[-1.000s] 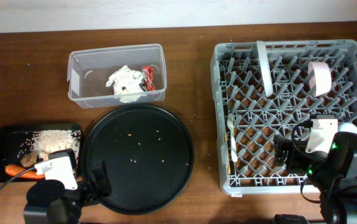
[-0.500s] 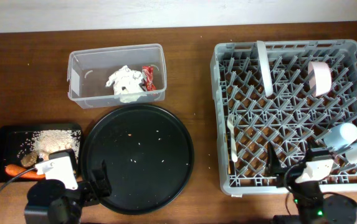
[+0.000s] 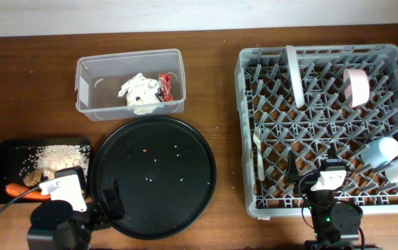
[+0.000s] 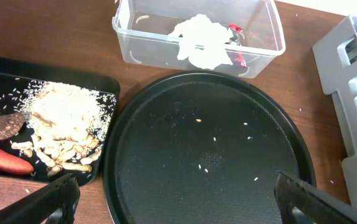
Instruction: Sort waste into correct bins and load items into the dishwasher rack
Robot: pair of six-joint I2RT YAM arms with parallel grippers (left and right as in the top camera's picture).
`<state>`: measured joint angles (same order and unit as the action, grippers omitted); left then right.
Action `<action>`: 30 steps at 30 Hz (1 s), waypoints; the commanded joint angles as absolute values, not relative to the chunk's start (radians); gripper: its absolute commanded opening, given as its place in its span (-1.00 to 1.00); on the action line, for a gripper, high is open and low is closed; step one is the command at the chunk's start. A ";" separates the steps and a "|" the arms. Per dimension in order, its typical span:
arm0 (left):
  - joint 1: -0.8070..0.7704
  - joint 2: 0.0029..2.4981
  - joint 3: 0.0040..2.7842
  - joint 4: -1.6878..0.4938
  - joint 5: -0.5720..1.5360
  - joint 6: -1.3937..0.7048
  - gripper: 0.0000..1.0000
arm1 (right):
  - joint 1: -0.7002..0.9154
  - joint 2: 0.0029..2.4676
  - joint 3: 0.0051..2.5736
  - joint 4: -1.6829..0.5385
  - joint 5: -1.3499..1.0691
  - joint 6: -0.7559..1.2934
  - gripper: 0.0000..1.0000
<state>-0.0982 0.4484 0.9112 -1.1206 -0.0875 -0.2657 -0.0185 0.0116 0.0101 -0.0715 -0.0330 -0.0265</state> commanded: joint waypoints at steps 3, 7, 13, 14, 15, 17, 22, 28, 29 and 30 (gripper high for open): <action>-0.095 0.443 0.910 -1.120 -0.102 -0.275 0.99 | -0.013 0.004 0.006 -0.079 -0.017 -0.026 0.97; -0.095 0.443 0.910 -1.120 -0.102 -0.275 0.99 | -0.013 0.004 0.006 -0.079 -0.017 -0.027 0.97; -0.095 0.443 0.910 -1.120 -0.102 -0.275 0.99 | -0.013 0.004 0.006 -0.079 -0.017 -0.027 0.97; -0.095 0.443 0.910 -1.124 -0.103 -0.275 0.99 | -0.013 0.004 0.006 -0.079 -0.017 -0.027 0.97; -0.095 0.442 0.908 -1.146 -0.123 -0.275 0.99 | -0.013 0.004 0.006 -0.079 -0.017 -0.026 0.97; -0.095 0.419 0.858 -1.126 -0.163 -0.275 0.99 | -0.013 0.004 0.006 -0.079 -0.017 -0.026 0.97; -0.095 0.168 0.417 -0.736 -0.165 -0.275 0.99 | -0.013 0.004 0.006 -0.079 -0.017 -0.027 0.97; -0.094 0.005 0.019 -0.060 -0.144 -0.181 0.99 | -0.013 0.004 0.006 -0.079 -0.017 -0.026 0.97; -0.089 0.005 0.009 -0.007 -0.136 -0.100 0.99 | -0.013 0.004 0.006 -0.079 -0.017 -0.026 0.97; -0.087 0.005 0.009 -0.012 -0.136 -0.067 0.99 | -0.013 0.004 0.006 -0.079 -0.017 -0.026 0.97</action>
